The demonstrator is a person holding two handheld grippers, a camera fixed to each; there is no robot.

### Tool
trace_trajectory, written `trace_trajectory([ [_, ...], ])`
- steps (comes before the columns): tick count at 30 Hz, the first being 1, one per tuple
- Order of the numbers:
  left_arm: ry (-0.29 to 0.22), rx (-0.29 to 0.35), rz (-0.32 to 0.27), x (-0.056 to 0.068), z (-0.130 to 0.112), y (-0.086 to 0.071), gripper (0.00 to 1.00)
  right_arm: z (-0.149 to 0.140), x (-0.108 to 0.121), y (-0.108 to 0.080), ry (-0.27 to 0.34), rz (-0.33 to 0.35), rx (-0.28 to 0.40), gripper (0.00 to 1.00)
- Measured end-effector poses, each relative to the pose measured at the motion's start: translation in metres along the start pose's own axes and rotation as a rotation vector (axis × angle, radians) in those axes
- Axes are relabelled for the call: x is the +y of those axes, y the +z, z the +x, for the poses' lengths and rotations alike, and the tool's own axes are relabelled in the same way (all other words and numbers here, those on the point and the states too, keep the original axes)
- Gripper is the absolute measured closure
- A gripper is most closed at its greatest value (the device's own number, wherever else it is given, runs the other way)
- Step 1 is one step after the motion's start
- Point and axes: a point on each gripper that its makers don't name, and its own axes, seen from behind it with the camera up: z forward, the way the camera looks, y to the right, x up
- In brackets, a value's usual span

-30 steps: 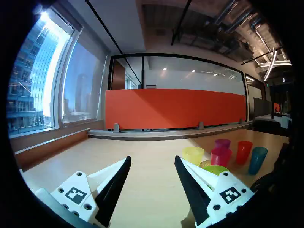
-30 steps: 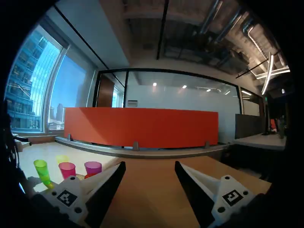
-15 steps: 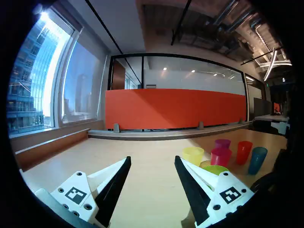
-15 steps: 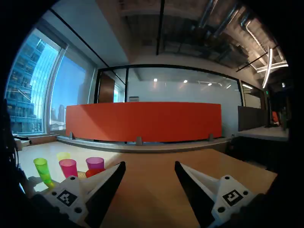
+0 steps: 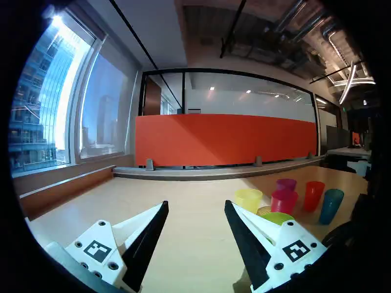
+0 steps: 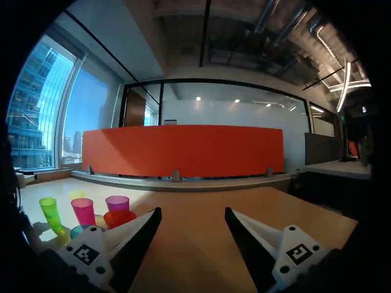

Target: Pour water

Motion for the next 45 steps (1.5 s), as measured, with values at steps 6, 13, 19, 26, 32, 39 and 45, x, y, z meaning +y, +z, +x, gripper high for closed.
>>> trace_trajectory([
  [6, 0.0, 0.0, 0.0, 0.0002, 0.0001, -0.0002, 0.15, -0.0044, 0.0001, 0.0007, 0.0, -0.004, -0.019, 0.0],
  [13, 0.0, 0.0, 0.0, 0.0, 0.0, -0.0005, 0.15, -0.004, -0.0005, 0.0006, 0.001, -0.007, -0.023, 0.0],
  [19, 0.0, 0.0, 0.0, -0.0003, 0.0001, -0.0004, 0.15, -0.0041, -0.0013, 0.0003, 0.001, -0.006, -0.022, 0.0],
  [26, 0.0, 0.0, 0.0, -0.0002, -0.0001, -0.0001, 0.15, -0.0038, -0.0023, -0.0004, 0.001, -0.003, -0.023, 0.0],
  [32, 0.0, 0.0, 0.0, -0.0001, 0.0002, -0.0002, 0.15, -0.005, -0.0025, -0.0005, 0.002, -0.003, -0.024, 0.0],
  [39, 0.0, 0.0, 0.0, 0.0002, 0.0004, -0.0002, 0.15, -0.0055, -0.0028, -0.0003, 0.003, -0.003, -0.025, 0.0],
  [45, 0.0, 0.0, 0.0, 0.0001, 0.0003, -0.0001, 0.15, -0.006, -0.0027, 0.0, 0.002, -0.003, -0.025, 0.0],
])
